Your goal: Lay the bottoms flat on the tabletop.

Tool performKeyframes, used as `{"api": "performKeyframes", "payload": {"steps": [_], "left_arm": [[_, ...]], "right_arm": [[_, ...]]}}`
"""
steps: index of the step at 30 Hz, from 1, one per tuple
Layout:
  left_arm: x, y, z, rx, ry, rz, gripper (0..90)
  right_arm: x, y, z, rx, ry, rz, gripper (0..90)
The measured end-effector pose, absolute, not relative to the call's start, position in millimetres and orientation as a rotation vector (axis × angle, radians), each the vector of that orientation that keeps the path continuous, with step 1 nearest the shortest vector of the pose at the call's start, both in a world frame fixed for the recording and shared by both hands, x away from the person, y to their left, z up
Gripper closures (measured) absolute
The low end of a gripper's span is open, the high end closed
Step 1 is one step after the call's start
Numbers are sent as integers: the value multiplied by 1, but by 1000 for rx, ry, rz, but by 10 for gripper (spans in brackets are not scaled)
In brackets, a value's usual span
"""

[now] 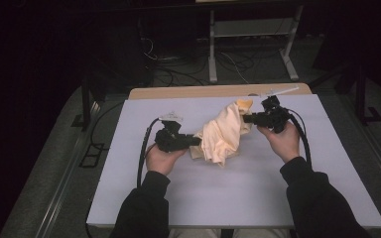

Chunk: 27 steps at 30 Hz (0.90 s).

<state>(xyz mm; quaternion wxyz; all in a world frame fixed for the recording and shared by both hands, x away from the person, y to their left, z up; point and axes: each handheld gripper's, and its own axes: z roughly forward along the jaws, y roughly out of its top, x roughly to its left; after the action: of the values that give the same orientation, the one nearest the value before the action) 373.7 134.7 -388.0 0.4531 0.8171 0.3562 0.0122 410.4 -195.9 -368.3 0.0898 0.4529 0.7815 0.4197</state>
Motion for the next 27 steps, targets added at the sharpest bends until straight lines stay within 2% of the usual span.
{"api": "performKeyframes", "payload": {"steps": [5,6,7,8,9,13,15,20,24,27], "left_arm": [[372,132,-401,2017,891,-1,754],[372,132,-401,2019,890,5,754],[372,131,-400,2020,888,10,754],[371,130,-400,2021,891,11,754],[371,130,-400,2021,891,11,754],[371,130,-401,2026,894,3,753],[371,129,-401,2025,894,4,753],[369,126,-401,2029,887,5,753],[368,123,-402,2035,876,-11,752],[367,119,-402,2030,868,-14,752]], "right_arm": [[409,-200,-393,1419,2335,1262,794],[410,-202,-398,1452,2342,1274,749],[410,-202,-398,1452,2342,1274,749],[409,-204,-399,1454,2336,1274,641],[409,-204,-399,1454,2336,1274,641],[403,-210,-394,1455,2308,1246,540],[395,-216,-390,1464,2297,1238,458],[387,-218,-381,1449,2295,1224,395],[379,-214,-366,1440,2240,1217,309],[378,-211,-360,1427,2242,1263,306]]}}
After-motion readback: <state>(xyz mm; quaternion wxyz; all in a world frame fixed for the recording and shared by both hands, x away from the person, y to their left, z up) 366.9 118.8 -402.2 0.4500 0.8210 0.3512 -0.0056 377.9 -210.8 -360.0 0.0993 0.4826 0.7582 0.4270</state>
